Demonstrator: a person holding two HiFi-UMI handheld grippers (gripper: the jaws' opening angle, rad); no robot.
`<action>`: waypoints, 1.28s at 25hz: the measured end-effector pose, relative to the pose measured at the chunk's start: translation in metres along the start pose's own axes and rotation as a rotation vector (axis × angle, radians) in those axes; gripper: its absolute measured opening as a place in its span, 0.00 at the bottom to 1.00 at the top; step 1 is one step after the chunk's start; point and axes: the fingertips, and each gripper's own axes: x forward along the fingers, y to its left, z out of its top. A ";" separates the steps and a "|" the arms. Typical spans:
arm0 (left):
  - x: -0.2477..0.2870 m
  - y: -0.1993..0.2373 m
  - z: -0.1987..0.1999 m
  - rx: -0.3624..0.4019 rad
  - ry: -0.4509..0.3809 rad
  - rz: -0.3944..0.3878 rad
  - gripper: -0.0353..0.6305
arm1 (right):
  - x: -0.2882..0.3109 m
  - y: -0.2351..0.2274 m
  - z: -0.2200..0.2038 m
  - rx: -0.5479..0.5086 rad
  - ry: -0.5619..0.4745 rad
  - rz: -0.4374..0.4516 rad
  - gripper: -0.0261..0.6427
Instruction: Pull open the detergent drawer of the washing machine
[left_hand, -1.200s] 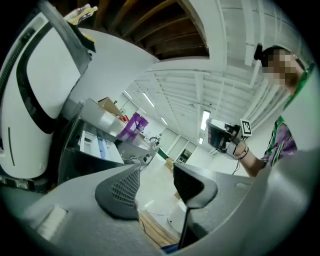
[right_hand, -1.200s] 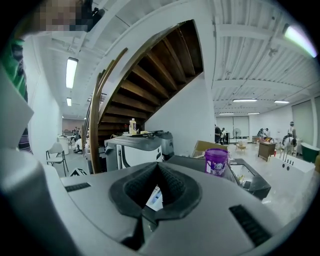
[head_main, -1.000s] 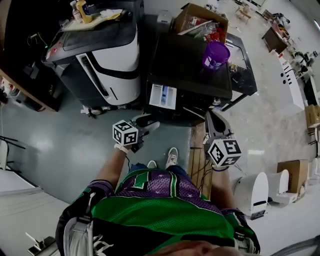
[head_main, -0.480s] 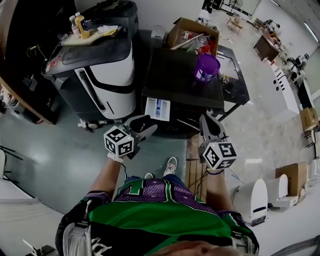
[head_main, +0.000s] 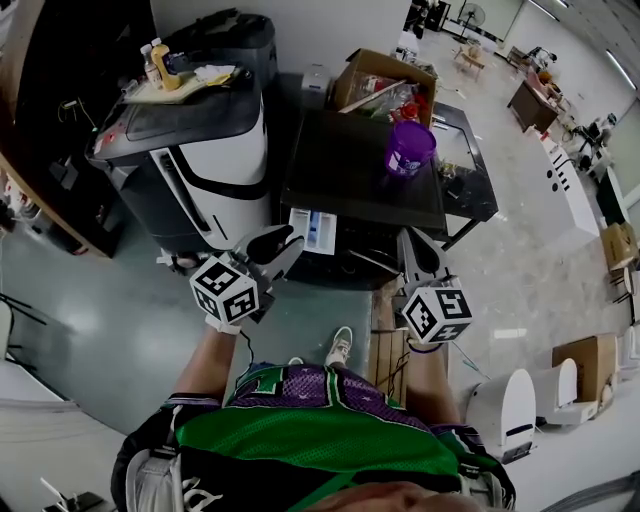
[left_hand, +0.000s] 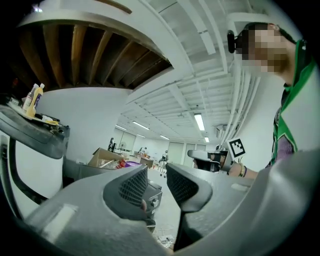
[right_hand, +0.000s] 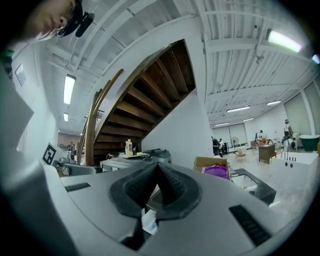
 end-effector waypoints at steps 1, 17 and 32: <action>0.000 -0.002 0.004 0.010 -0.004 0.007 0.23 | -0.001 -0.001 0.002 0.002 -0.005 -0.002 0.04; -0.002 -0.005 0.029 0.101 -0.008 0.125 0.08 | -0.005 0.003 0.014 0.004 -0.030 -0.007 0.04; -0.014 0.014 0.038 0.080 -0.032 0.179 0.08 | 0.006 0.016 0.015 -0.040 -0.019 -0.007 0.04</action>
